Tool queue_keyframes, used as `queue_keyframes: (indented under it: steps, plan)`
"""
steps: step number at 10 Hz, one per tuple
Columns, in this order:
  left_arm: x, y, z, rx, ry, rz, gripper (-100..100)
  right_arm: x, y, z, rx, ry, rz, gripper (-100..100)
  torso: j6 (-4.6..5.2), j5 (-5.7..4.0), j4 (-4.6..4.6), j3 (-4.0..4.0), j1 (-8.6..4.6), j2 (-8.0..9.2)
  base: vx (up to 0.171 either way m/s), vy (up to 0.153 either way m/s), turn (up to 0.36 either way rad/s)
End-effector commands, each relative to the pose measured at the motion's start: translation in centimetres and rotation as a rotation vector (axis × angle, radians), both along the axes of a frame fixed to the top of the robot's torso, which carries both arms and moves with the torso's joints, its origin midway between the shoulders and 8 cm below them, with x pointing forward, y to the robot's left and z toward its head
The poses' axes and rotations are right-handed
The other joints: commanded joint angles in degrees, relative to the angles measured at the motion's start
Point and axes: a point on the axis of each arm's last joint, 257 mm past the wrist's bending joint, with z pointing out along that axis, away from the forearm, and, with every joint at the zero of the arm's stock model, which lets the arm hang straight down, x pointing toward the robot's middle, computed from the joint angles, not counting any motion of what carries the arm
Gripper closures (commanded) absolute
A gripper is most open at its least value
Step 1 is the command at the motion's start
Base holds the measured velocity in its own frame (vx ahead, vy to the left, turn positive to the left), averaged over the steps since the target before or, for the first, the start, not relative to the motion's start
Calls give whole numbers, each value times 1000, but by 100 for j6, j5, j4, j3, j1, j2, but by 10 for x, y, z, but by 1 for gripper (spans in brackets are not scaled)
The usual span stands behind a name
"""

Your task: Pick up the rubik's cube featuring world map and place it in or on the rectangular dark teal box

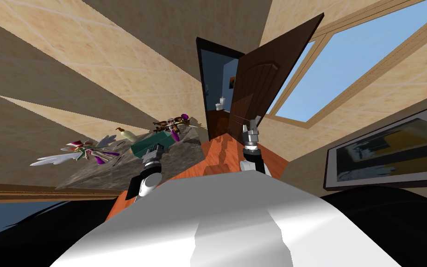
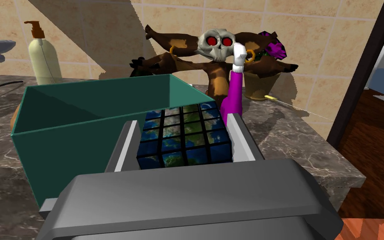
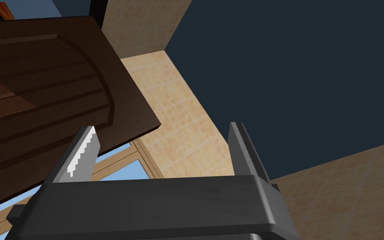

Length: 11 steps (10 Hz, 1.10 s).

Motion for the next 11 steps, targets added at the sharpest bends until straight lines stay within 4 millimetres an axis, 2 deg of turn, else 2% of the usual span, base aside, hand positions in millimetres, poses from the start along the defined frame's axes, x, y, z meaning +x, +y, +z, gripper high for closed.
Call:
queue_keyframes:
  steps: [1, 5, 11]
  plan:
    - [-6, 0, 5, 14, 7, -11, 100, 0, 0, 0, 0, 0, 0, 0, 0, 0, 0, 0, 0, 0, 71, 87, 89]
    - [-25, -1, 10, 66, 56, -37, 100, 0, 0, 0, 0, 0, 0, 0, 4, -7, -14, -29, -1, -48, 137, 106, 73]
    - [-54, -5, 4, 182, 186, -91, 100, 0, 0, 0, 0, 0, 0, 0, 14, -18, -27, -54, -13, -85, 212, 108, 62]
